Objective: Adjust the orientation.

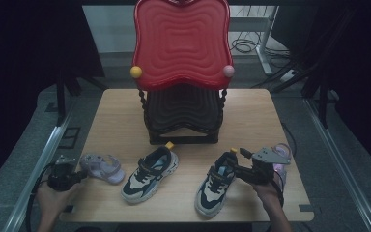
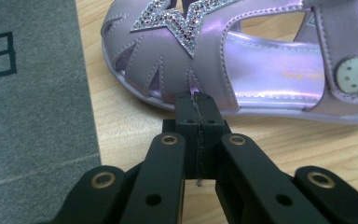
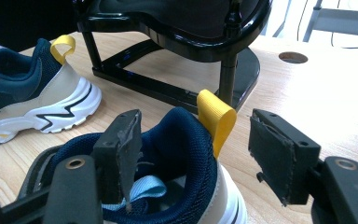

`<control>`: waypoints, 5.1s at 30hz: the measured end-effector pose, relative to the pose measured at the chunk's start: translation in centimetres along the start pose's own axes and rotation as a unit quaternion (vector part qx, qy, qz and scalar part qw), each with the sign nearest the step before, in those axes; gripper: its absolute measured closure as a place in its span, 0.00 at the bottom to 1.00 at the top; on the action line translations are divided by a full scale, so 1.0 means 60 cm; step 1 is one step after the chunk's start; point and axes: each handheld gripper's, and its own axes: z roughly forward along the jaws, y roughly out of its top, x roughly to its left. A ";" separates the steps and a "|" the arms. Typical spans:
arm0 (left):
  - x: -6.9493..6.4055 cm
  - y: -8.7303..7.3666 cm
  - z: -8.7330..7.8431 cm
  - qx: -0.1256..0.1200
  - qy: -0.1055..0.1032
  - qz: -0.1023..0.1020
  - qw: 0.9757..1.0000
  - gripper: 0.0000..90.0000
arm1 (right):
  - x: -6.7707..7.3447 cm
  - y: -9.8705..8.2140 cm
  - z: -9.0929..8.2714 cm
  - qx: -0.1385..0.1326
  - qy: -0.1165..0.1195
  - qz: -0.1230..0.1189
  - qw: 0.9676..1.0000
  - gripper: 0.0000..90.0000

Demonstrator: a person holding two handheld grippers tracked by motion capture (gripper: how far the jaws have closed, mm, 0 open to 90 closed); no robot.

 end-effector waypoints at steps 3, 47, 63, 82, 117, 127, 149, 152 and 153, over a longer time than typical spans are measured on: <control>0.003 0.001 -0.001 0.001 -0.004 0.002 1.000 1.00 | 0.001 0.001 -0.001 -0.001 0.001 -0.002 1.000 0.39; 0.040 0.100 0.047 0.033 -0.022 -0.007 0.999 1.00 | 0.004 0.003 0.002 0.003 0.000 -0.005 1.000 0.39; 0.019 0.146 0.075 0.060 -0.031 0.030 0.997 1.00 | -0.001 0.003 -0.001 0.001 -0.003 -0.003 1.000 0.39; -0.026 0.158 -0.047 -0.115 -0.061 0.024 0.991 0.58 | -0.007 0.010 -0.003 -0.003 -0.004 0.011 1.000 0.39; -0.136 0.066 -0.100 -0.203 -0.143 0.048 0.968 0.51 | -0.063 -0.050 -0.152 0.010 -0.113 0.040 0.993 0.58; -0.155 0.084 -0.079 -0.186 -0.147 0.070 0.969 0.51 | -0.093 -0.095 -0.188 0.080 -0.149 0.038 0.985 0.94; -0.173 0.078 -0.071 -0.173 -0.142 0.074 0.972 0.51 | -0.155 -0.144 -0.194 0.157 -0.165 0.075 0.971 1.00; -0.179 0.081 -0.066 -0.174 -0.143 0.072 0.972 0.51 | -0.153 -0.146 -0.188 0.162 -0.156 0.074 0.972 1.00; -0.181 0.081 -0.065 -0.174 -0.145 0.072 0.971 0.51 | -0.152 -0.147 -0.187 0.163 -0.153 0.073 0.972 1.00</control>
